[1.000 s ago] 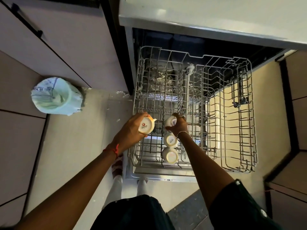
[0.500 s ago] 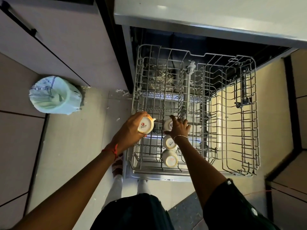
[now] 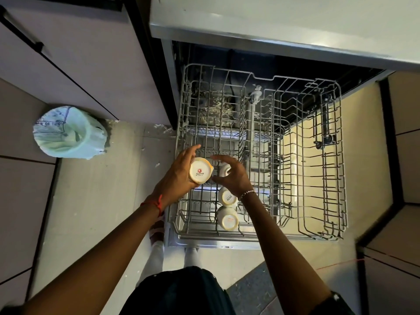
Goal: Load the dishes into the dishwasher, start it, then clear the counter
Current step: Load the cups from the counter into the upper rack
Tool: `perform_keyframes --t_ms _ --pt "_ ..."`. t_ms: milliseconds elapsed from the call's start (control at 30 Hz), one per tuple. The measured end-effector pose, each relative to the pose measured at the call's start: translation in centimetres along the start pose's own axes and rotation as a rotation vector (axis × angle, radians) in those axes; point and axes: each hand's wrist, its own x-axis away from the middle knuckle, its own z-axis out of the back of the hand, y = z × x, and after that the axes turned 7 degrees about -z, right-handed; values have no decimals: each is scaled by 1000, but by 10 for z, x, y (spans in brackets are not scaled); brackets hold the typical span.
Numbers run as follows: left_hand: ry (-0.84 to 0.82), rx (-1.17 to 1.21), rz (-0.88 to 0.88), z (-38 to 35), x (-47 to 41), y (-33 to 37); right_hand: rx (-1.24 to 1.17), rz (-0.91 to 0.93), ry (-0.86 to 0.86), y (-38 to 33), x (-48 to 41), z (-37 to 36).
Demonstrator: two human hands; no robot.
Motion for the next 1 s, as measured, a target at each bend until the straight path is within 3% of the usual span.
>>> perform_keyframes --t_ms 133,367,433,533,667,1000 --pt "-39 34 14 1 -5 -1 -34 113 -100 -14 4 1" --pt "-106 105 -7 -2 -13 2 73 234 -80 -17 6 5" --pt "-108 13 -25 -4 -13 -2 23 175 -10 -14 2 11" --pt "-127 -237 -29 -6 -8 -13 -79 -86 174 -10 -10 24" --pt "-265 -480 -23 -3 4 -29 -112 -270 389 7 -29 37" --pt "-289 -811 -108 -6 6 -43 135 -257 213 23 -49 35"
